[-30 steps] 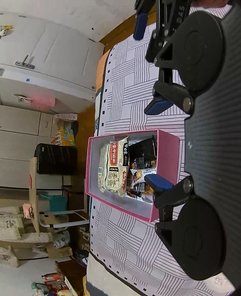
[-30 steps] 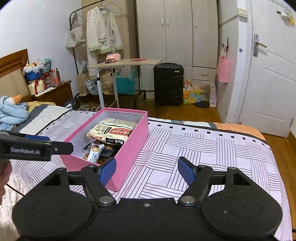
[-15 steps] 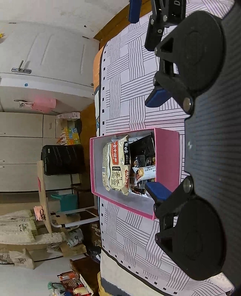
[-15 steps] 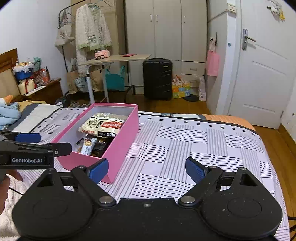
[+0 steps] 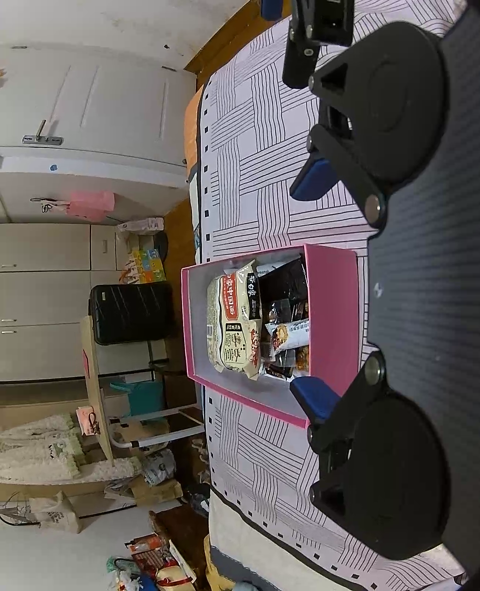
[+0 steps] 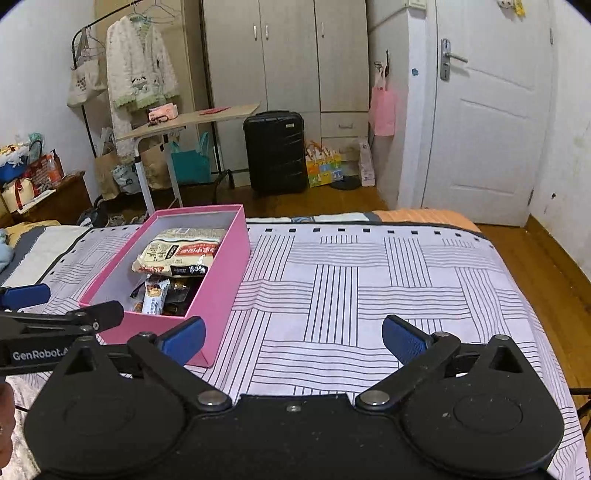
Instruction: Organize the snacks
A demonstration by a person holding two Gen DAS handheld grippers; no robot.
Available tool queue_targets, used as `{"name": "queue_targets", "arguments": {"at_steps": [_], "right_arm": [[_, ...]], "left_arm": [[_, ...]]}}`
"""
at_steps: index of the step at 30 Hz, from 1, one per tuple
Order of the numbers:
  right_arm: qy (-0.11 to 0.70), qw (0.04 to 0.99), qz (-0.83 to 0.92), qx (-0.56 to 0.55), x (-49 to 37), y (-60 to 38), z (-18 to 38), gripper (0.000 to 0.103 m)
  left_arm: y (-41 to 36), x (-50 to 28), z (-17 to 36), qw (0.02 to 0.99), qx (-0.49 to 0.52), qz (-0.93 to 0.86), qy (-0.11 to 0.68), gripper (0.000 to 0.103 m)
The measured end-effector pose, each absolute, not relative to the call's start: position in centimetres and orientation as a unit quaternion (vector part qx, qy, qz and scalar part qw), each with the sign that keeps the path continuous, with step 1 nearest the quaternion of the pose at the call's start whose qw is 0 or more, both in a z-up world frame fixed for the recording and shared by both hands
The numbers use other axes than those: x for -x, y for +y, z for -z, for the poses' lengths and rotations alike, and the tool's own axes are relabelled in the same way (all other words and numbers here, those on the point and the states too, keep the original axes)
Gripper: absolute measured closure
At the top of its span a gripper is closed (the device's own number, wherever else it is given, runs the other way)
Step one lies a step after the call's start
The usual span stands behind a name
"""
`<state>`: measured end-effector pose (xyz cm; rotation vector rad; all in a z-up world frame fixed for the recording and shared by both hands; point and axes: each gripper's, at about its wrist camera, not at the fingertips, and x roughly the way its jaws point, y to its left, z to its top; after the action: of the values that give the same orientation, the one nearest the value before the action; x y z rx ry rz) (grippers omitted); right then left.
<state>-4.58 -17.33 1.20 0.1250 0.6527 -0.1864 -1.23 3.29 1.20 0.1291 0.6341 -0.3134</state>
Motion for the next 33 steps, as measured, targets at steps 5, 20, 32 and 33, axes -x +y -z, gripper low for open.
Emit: {"name": "queue_targets", "arguments": {"at_steps": [5, 20, 32, 33], "right_arm": [[0.309, 0.945, 0.093, -0.052, 5.0, -16.7, -1.1, 0.000], [0.326, 0.936, 0.118, -0.056, 4.3, -17.7, -0.1, 0.000], [0.330, 0.934, 0.120, -0.061, 4.3, -17.8, 0.0, 0.000], [0.331, 0.934, 0.120, -0.061, 4.3, -17.8, 0.0, 0.000]], "left_arm": [[3.1, 1.6, -1.2, 0.935, -0.077, 0.159, 0.308, 0.000], [2.9, 1.9, -0.6, 0.936, -0.080, 0.146, 0.311, 0.000], [2.8, 1.8, -0.2, 0.935, -0.085, 0.137, 0.316, 0.000], [2.8, 1.8, -0.2, 0.935, -0.085, 0.137, 0.317, 0.000]]}}
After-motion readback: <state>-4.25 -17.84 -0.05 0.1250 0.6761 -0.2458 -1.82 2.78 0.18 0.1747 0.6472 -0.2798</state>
